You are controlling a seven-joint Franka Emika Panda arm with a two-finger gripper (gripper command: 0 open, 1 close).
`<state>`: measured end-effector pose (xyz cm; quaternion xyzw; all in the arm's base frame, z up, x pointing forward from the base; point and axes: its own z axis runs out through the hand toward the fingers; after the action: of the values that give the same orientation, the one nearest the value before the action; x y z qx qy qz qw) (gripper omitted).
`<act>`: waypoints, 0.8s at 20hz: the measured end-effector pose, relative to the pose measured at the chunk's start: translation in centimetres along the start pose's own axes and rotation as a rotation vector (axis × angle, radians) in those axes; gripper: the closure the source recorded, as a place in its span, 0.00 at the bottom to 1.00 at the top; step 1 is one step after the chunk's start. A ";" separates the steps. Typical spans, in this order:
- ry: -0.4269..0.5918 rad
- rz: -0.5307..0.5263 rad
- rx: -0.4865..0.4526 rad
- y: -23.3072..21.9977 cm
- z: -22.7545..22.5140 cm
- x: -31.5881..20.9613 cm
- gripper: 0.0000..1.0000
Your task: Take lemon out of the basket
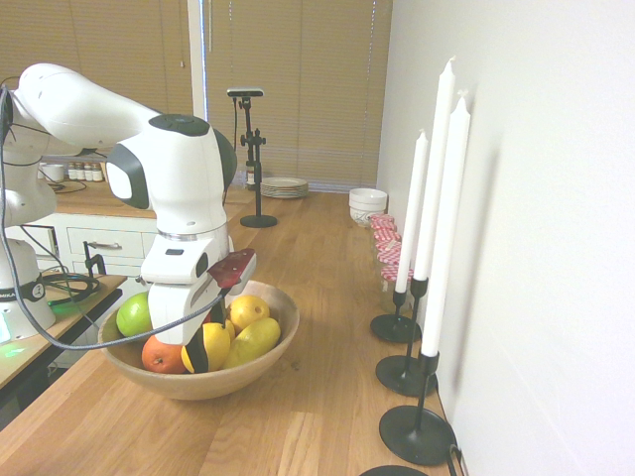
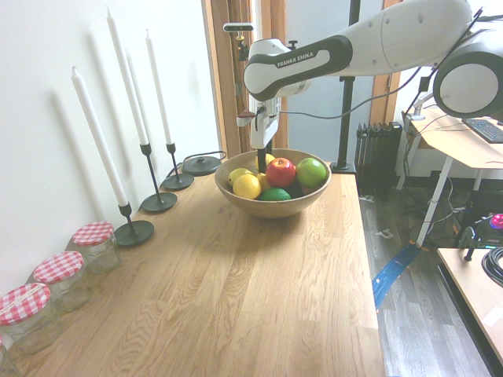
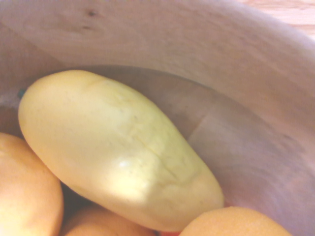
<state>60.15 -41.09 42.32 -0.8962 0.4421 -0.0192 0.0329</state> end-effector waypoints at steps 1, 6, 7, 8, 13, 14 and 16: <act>0.007 0.002 0.003 0.1 -0.6 0.0 1.00; 0.066 0.016 0.050 0.0 -8.6 -2.0 1.00; 0.083 0.017 0.064 -0.4 -10.8 -2.8 1.00; 0.099 0.020 0.080 -1.1 -13.0 -3.9 1.00; 0.137 0.075 0.145 -9.0 -20.3 -12.4 1.00; 0.134 0.081 0.148 -11.0 -20.7 -14.5 1.00; 0.123 0.079 0.149 -15.2 -20.1 -18.9 1.00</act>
<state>59.41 -17.77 63.43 -0.8703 0.4754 -0.1059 0.0730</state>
